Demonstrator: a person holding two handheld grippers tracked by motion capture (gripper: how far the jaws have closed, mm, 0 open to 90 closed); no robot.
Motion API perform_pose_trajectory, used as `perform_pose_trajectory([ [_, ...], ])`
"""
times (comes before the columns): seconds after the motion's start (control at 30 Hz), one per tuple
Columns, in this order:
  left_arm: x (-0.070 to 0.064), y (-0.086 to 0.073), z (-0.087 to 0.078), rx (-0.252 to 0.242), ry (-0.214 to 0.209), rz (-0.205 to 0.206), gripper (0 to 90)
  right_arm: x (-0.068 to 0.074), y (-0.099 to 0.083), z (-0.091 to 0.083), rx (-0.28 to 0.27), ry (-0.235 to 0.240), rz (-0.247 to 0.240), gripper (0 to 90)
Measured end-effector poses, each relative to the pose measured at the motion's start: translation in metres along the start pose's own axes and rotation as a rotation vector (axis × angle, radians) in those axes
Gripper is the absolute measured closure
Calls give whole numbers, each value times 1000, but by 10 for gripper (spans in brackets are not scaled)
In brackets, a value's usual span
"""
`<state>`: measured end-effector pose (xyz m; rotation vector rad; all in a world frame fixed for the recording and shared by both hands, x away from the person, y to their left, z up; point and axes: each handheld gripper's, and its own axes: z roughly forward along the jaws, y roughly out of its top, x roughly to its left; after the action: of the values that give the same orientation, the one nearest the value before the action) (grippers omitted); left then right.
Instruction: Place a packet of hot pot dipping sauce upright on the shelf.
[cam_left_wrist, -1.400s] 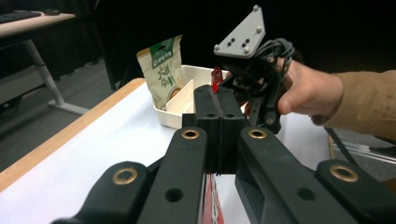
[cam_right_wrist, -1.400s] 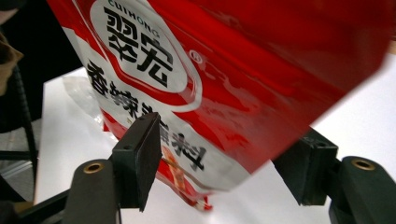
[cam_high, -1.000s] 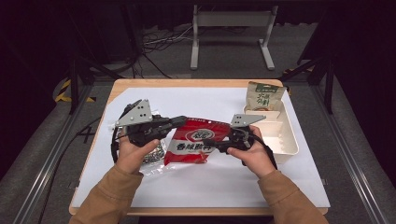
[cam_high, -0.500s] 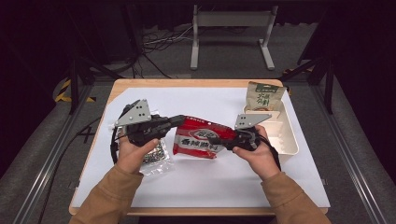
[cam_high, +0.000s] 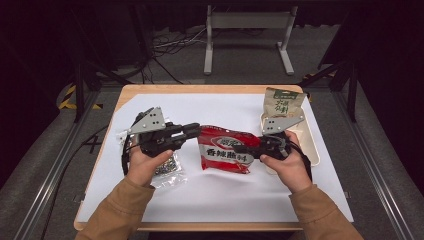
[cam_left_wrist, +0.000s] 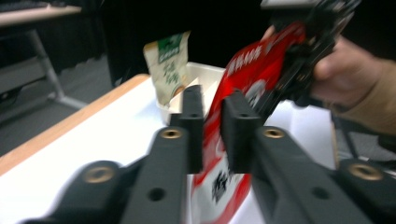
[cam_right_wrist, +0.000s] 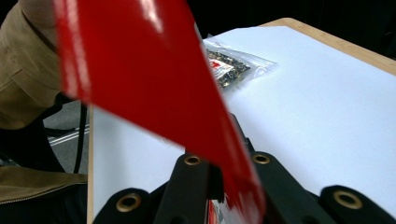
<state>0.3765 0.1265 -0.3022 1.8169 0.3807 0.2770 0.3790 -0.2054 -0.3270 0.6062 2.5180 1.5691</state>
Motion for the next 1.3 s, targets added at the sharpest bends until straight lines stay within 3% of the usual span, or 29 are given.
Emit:
perform_pose_trajectory([
  [0.1,1,-2,1,38,22,8,689,0,6,-6,-1,-21,-11,898],
  [0.23,3,-6,0,53,34,2,660,-4,11,-16,5,-47,-10,898],
  [0.7,15,-20,1,121,81,-30,618,-24,29,-60,-16,-129,-23,897],
  [0.73,16,-22,1,128,83,-37,615,-29,32,-67,-14,-138,-48,898],
  [0.93,20,-27,-2,139,96,-55,611,-37,37,-79,-6,-169,-80,898],
  [1.3,24,-38,-12,165,129,-90,605,-58,39,-102,-26,-192,-66,897],
])
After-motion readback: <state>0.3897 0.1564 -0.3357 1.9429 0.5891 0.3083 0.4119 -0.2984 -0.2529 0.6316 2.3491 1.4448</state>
